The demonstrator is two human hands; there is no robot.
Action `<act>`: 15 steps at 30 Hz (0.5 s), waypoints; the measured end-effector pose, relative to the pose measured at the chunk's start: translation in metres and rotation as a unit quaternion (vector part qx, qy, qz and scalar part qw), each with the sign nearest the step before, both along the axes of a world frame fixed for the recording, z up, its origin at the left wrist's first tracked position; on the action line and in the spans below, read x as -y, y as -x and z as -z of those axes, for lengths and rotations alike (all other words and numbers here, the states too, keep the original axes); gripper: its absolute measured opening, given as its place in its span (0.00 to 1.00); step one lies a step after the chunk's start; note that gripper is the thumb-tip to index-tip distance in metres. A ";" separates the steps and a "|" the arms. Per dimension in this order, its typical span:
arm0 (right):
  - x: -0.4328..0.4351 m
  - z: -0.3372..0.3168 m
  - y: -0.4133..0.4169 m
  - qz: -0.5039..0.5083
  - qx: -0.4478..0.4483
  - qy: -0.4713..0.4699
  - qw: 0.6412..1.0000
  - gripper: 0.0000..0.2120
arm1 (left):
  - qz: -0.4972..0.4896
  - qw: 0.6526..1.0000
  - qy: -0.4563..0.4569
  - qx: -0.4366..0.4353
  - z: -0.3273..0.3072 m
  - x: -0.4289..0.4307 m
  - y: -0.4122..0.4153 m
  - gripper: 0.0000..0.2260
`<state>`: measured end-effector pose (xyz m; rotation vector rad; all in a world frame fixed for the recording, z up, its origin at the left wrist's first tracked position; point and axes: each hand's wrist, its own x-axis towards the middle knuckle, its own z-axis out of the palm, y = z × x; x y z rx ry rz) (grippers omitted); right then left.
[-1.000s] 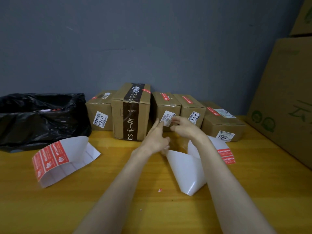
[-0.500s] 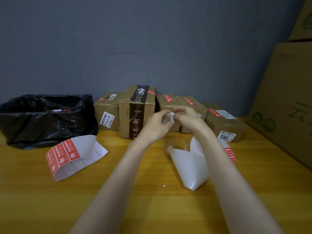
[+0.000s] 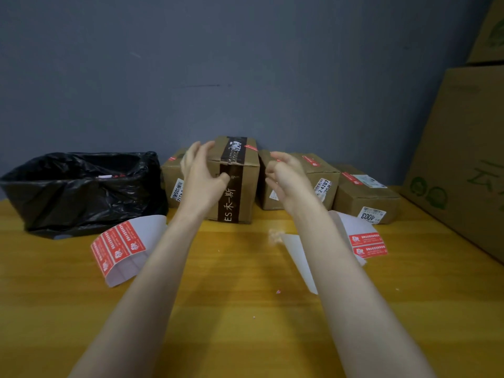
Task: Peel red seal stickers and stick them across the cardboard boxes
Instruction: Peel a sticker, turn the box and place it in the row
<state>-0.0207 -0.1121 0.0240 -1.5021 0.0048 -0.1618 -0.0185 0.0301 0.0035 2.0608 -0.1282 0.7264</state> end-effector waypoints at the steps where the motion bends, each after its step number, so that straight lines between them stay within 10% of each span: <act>1: -0.004 0.002 0.001 0.002 -0.009 -0.026 1.000 0.22 | 0.006 1.000 0.011 -0.014 0.001 -0.002 -0.001 0.29; 15: -0.012 0.016 -0.011 -0.053 -0.016 0.044 0.997 0.26 | 0.103 0.979 0.141 -0.104 0.017 -0.014 -0.013 0.41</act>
